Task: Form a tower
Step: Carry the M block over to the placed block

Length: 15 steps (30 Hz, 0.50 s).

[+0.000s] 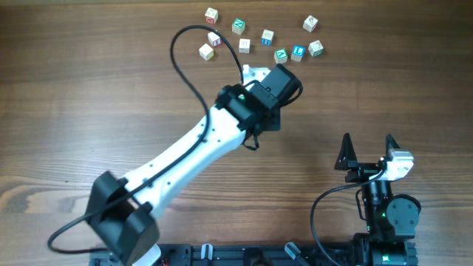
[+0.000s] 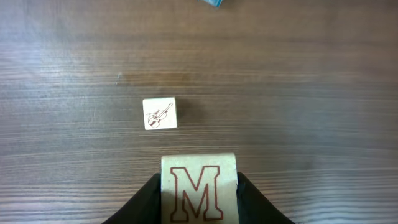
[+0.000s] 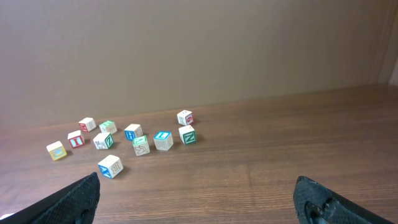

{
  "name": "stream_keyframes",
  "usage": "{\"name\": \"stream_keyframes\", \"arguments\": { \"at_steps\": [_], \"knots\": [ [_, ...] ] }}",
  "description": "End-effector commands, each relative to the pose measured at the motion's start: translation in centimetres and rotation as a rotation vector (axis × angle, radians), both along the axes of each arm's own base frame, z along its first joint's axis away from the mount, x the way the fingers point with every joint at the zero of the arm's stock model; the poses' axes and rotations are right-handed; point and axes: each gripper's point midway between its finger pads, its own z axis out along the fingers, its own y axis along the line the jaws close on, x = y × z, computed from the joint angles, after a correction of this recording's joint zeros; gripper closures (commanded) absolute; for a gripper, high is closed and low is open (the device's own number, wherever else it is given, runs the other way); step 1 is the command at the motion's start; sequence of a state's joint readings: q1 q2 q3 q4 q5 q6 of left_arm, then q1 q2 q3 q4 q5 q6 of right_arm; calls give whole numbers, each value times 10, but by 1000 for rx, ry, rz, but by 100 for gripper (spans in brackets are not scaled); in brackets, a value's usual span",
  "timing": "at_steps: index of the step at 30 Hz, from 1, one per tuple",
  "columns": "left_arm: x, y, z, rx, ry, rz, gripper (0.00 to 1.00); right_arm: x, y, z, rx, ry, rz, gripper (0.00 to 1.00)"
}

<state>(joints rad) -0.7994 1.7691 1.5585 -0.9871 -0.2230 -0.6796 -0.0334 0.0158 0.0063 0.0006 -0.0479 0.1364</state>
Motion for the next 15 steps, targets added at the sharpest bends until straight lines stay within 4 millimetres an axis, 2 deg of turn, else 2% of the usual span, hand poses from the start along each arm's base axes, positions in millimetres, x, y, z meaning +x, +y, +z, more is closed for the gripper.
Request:
{"name": "stream_keyframes", "arguments": {
  "at_steps": [1,5,12,15],
  "knots": [
    [7,8,-23,88,5,36,67,0,8,1,-4,-7,31,0],
    [17,18,-23,151,-46,64,67,0,9,1,-5,-7,35,0],
    [39,4,-11,83,-155,88,73,0,9,1,-4,-7,35,0],
    [45,11,-5,115,-198,110,74,0,9,1,-5,-7,35,0]
  ]
}}
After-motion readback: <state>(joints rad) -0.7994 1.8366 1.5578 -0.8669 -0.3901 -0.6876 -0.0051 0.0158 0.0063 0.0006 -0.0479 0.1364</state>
